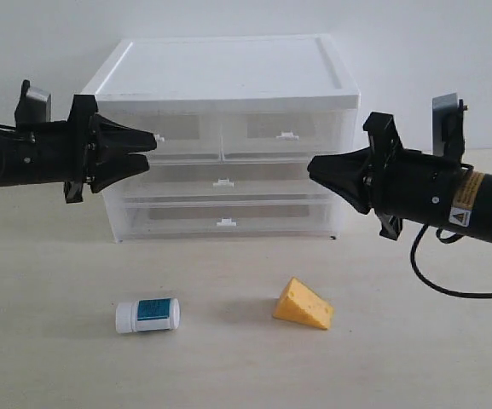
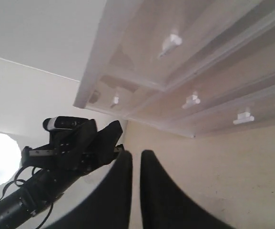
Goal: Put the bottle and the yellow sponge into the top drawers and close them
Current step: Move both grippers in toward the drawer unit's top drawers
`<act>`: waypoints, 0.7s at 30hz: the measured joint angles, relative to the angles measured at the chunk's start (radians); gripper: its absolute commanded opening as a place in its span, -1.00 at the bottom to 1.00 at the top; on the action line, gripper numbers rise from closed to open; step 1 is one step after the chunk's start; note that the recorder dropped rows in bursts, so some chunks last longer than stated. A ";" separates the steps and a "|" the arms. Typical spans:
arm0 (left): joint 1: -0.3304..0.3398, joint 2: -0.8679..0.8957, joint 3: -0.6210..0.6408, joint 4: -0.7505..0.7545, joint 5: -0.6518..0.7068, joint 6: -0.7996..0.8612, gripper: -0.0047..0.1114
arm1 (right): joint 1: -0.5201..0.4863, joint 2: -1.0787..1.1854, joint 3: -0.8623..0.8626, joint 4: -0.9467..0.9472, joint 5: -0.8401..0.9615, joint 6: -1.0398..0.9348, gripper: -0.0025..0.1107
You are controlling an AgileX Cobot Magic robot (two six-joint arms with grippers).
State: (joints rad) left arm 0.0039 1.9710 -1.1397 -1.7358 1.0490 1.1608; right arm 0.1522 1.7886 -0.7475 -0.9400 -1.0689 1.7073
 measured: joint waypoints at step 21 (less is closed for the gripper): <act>-0.005 0.086 -0.151 0.064 -0.041 -0.068 0.00 | 0.000 0.234 -0.255 -0.014 -0.074 0.013 -0.22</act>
State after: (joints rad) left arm -0.0006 2.0567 -1.2903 -1.6714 1.0076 1.0930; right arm 0.1522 2.0223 -1.0026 -0.9542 -1.1429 1.7204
